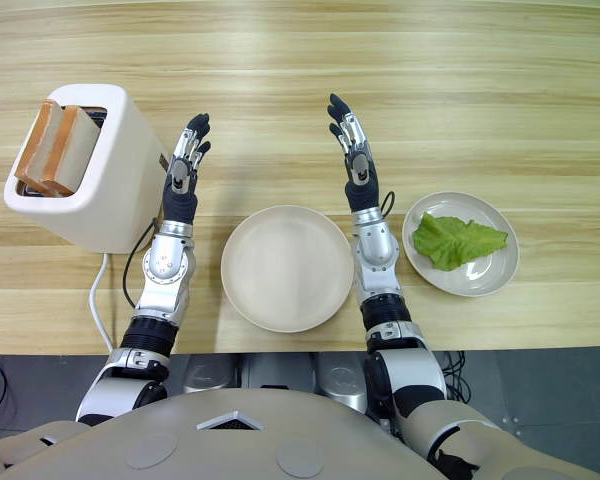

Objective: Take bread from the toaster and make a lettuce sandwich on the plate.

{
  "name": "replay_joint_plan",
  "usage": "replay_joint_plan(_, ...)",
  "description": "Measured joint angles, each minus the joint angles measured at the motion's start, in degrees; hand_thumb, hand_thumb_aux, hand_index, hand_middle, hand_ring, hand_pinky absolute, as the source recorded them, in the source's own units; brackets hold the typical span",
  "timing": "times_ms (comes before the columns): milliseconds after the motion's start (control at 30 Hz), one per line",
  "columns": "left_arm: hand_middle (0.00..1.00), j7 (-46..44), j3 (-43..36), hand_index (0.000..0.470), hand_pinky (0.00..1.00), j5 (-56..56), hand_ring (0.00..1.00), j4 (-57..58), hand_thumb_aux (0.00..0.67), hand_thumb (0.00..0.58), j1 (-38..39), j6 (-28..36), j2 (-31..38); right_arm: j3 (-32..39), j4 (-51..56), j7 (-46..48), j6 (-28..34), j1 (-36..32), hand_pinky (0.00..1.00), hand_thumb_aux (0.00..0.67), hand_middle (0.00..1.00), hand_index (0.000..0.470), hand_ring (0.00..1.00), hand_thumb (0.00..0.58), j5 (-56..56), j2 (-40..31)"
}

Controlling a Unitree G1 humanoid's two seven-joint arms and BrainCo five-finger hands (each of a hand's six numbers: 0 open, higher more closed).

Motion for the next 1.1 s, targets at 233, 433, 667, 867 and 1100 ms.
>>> replay_joint_plan(233,0.00,0.31,0.00,0.000,0.00,0.04,0.00,0.00,0.000,0.000,0.00,0.00,0.19,0.00,-0.01,0.00,0.00,0.00,0.00,0.000,0.00,0.000,0.00,0.000,0.00,0.00)
replay_joint_plan(433,0.00,0.38,0.00,0.000,0.00,0.04,0.00,0.00,0.000,0.000,0.00,0.00,0.56,0.00,-0.01,0.01,0.00,0.00,0.00,0.000,0.00,0.000,0.00,0.000,0.01,-0.01)
replay_joint_plan(667,0.00,1.48,-0.16,0.000,0.00,2.68,0.00,-0.19,0.000,0.000,0.05,-1.17,1.94,0.00,0.00,-0.02,-0.31,0.00,0.00,0.000,0.00,0.000,0.00,0.000,0.00,0.03)
replay_joint_plan(867,0.00,6.09,2.14,0.000,0.00,18.71,0.00,-19.10,0.000,0.000,4.28,-1.13,9.55,-0.09,0.97,0.00,-0.43,-0.95,0.00,0.000,0.00,0.000,0.00,0.000,0.04,0.12)
replay_joint_plan(1100,0.00,4.30,16.11,0.000,0.00,35.08,0.00,-42.15,0.000,0.000,11.26,12.24,22.29,-0.23,2.38,-0.34,-0.98,-2.05,0.00,0.000,0.00,0.000,0.00,0.000,-0.01,0.24)
